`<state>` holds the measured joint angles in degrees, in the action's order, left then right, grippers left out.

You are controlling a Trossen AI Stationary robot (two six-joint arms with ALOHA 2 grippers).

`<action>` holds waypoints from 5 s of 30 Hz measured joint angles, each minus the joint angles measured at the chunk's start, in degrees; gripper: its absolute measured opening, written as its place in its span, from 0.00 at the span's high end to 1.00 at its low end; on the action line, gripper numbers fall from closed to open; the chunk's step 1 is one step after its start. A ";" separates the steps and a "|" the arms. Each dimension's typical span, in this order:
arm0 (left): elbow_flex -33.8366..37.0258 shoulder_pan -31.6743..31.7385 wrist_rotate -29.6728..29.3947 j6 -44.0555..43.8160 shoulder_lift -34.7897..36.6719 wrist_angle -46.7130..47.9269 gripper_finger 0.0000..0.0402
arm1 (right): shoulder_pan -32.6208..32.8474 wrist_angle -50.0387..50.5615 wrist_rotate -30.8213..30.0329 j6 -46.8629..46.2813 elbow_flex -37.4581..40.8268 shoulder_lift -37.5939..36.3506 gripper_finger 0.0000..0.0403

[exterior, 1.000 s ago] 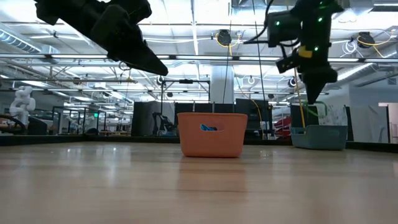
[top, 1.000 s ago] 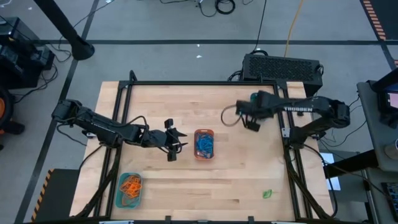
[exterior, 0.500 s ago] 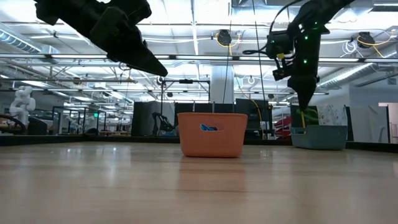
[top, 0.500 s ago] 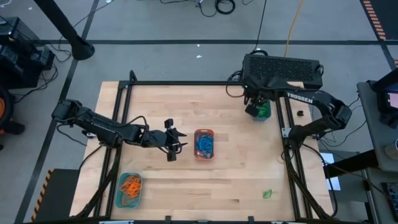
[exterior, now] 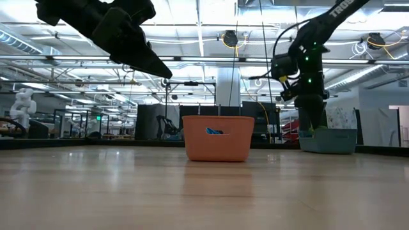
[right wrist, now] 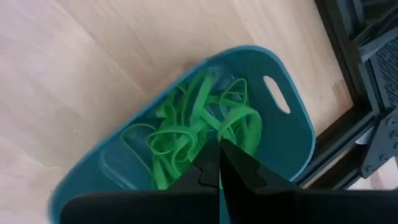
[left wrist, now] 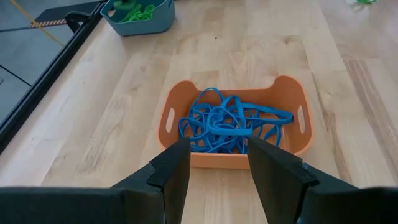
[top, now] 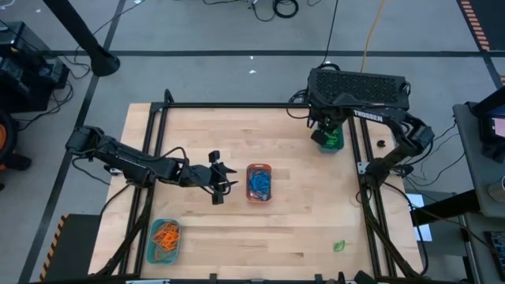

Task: Sort rubber bands into baskets
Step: Put the green rubber band into the blue bin

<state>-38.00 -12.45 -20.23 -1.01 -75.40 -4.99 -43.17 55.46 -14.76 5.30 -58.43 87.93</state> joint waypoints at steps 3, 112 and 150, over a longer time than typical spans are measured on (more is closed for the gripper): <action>0.00 0.00 0.00 0.02 0.00 0.01 0.58 | -0.42 -0.26 -0.77 0.09 0.00 1.25 1.00; 0.00 -0.07 0.48 5.80 0.00 -5.03 0.58 | 92.74 -7.23 29.87 -36.09 0.16 10.47 0.98; 0.00 0.02 0.67 4.34 0.00 -1.74 0.58 | 15.29 -3.56 -10.66 -5.68 11.19 -11.62 1.00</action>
<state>-38.00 -12.43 -19.56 3.33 -75.40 -6.74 -27.88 51.91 -25.42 -0.38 -47.24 76.31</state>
